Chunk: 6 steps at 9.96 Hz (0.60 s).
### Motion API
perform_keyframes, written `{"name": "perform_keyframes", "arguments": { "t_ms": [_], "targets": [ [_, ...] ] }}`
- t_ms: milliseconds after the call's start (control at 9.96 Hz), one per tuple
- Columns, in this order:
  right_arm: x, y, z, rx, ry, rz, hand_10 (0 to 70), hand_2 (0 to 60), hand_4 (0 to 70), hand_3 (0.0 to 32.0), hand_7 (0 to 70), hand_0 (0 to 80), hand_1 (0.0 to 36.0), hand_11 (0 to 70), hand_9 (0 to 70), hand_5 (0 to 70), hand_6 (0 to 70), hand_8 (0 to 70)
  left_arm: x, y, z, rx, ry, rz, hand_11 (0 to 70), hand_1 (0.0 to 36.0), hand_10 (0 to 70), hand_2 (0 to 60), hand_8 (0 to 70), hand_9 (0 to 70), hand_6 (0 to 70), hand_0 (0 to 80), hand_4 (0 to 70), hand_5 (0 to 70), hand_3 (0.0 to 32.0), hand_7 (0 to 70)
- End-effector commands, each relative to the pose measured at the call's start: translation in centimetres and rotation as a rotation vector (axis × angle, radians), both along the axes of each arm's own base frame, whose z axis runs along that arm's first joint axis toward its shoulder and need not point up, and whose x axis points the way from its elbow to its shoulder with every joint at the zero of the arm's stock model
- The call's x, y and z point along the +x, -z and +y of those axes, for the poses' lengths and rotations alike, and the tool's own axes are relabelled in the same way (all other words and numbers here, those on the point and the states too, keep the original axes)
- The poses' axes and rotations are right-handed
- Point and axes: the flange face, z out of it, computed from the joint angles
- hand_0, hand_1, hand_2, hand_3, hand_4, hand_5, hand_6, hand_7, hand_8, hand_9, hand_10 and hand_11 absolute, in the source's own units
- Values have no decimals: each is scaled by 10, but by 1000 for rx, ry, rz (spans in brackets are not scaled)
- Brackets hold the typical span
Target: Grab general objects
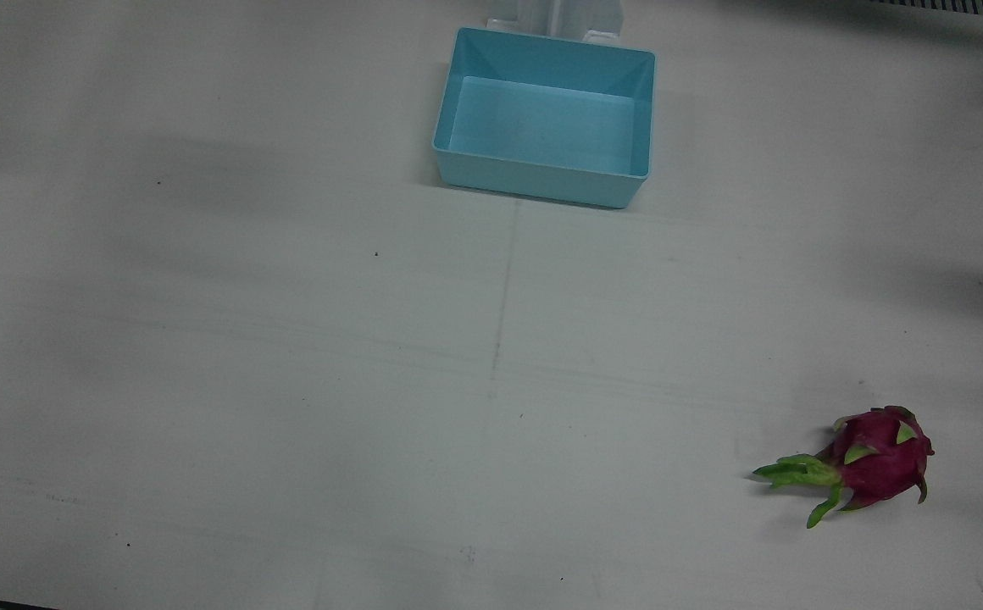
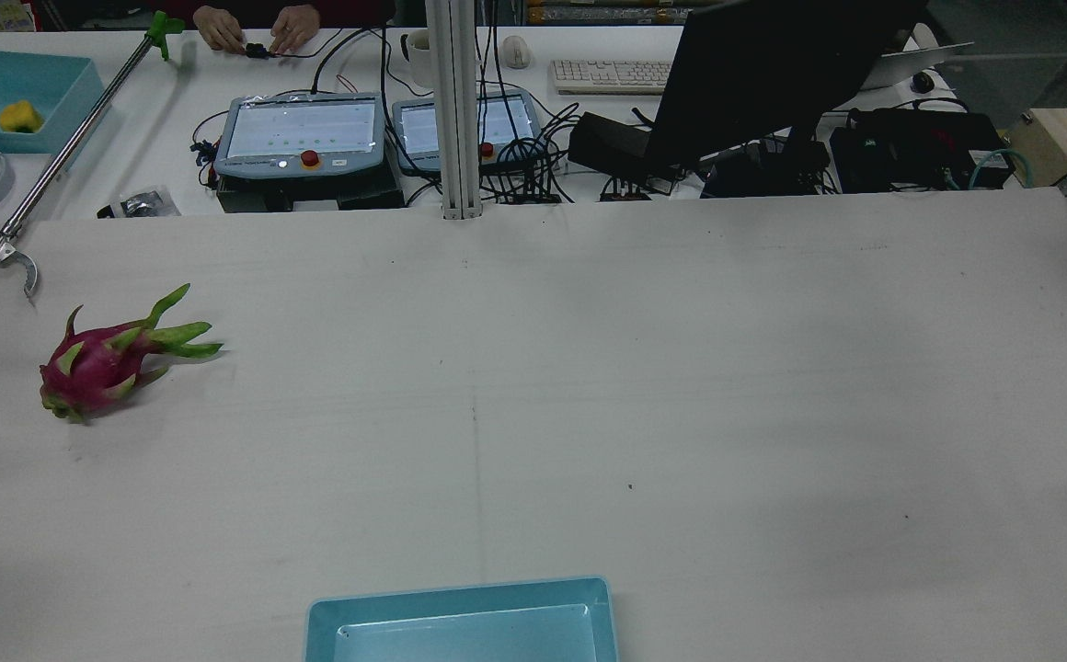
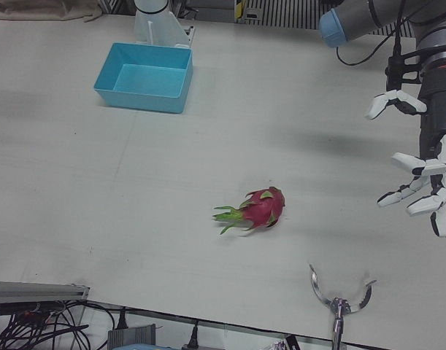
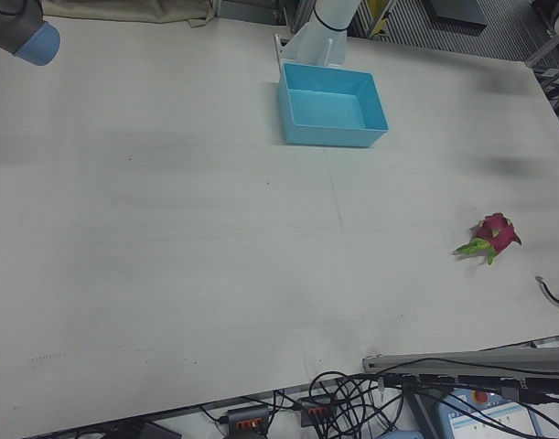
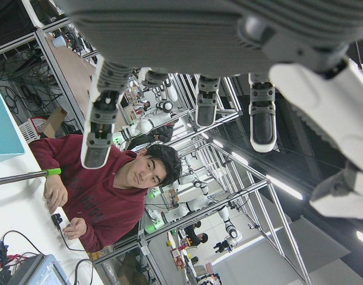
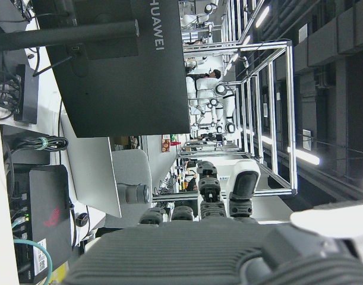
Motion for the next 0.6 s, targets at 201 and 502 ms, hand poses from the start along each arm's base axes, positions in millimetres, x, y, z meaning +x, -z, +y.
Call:
{"name": "perform_keyframes", "arguments": {
  "t_ms": [201,502],
  "targets": [
    [0,0,0,0,0,0,0,0,0,0,0,0,0,0,0,0,0,0,13,-1,-3,7,-49,-4,0,152,0,0,0,9,0,551,0,107,320,115],
    [0,0,0,0,0,0,0,0,0,0,0,0,0,0,0,0,0,0,14,-2,-4,6,-51,-4,0,121,0,0,0,0,0,549,0,0,320,0]
  ]
}}
